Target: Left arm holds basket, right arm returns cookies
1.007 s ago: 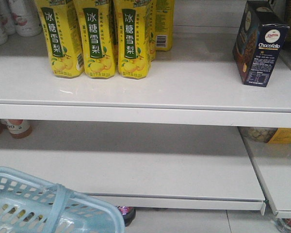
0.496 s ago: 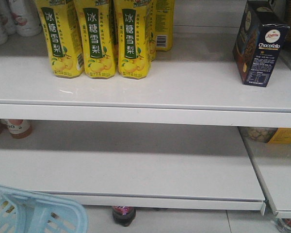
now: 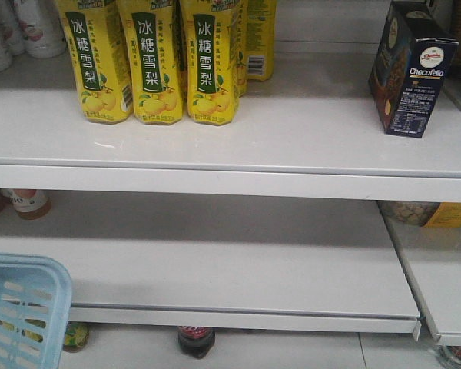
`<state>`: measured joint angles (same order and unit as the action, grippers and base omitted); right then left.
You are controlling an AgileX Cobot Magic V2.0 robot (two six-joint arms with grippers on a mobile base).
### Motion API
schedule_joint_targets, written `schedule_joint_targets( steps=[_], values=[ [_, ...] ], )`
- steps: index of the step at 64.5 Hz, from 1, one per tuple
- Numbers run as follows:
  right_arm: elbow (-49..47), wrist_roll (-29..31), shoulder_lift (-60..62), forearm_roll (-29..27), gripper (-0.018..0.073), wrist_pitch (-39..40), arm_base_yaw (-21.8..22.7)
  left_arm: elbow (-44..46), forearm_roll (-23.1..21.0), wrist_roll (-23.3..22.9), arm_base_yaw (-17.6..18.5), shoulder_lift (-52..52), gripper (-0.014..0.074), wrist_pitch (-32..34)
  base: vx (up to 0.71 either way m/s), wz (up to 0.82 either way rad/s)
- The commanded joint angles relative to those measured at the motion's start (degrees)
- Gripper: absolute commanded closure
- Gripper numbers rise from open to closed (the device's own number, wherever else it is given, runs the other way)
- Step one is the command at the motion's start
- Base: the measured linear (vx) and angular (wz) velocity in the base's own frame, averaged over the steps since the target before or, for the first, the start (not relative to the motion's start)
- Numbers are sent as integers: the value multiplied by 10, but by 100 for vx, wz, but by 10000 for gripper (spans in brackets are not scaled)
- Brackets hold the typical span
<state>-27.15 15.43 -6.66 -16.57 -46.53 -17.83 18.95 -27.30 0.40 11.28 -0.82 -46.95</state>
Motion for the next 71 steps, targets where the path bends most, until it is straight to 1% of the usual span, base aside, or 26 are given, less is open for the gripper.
schedule_joint_targets(
  steps=[1,5,9,17,26,36,41,45,52,61,67,71],
  values=[
    [-13,0,-7,-8,563,38,2,-8,-9,1,2,-6,603,134,0,0],
    [-13,0,-7,-8,563,38,2,-27,-9,1,2,-6,603,184,0,0],
    [-13,0,-7,-8,563,38,2,-44,2,1,2,-6,603,224,0,0],
    [-13,0,-7,-8,563,38,2,-82,47,1,2,-6,603,270,0,0],
    [-13,0,-7,-8,563,38,2,-115,109,1,1,-6,603,273,0,0],
    [-13,0,-7,-8,563,38,2,-142,193,1,1,-6,603,275,0,0],
    [-13,0,-7,-8,563,38,2,-143,225,1,1,-6,603,272,0,0],
    [-13,0,-7,-8,563,38,2,-143,242,1,1,-6,603,274,0,0],
    [-13,0,-7,-8,563,38,2,-150,251,1,1,-6,603,282,0,0],
    [-13,0,-7,-8,563,38,2,-194,242,0,1,-6,603,339,0,0],
    [-13,0,-7,-8,563,38,2,-192,237,1,1,-6,603,333,0,0],
    [-13,0,-7,-8,563,38,2,-192,245,1,1,-6,603,337,0,0]
  ],
)
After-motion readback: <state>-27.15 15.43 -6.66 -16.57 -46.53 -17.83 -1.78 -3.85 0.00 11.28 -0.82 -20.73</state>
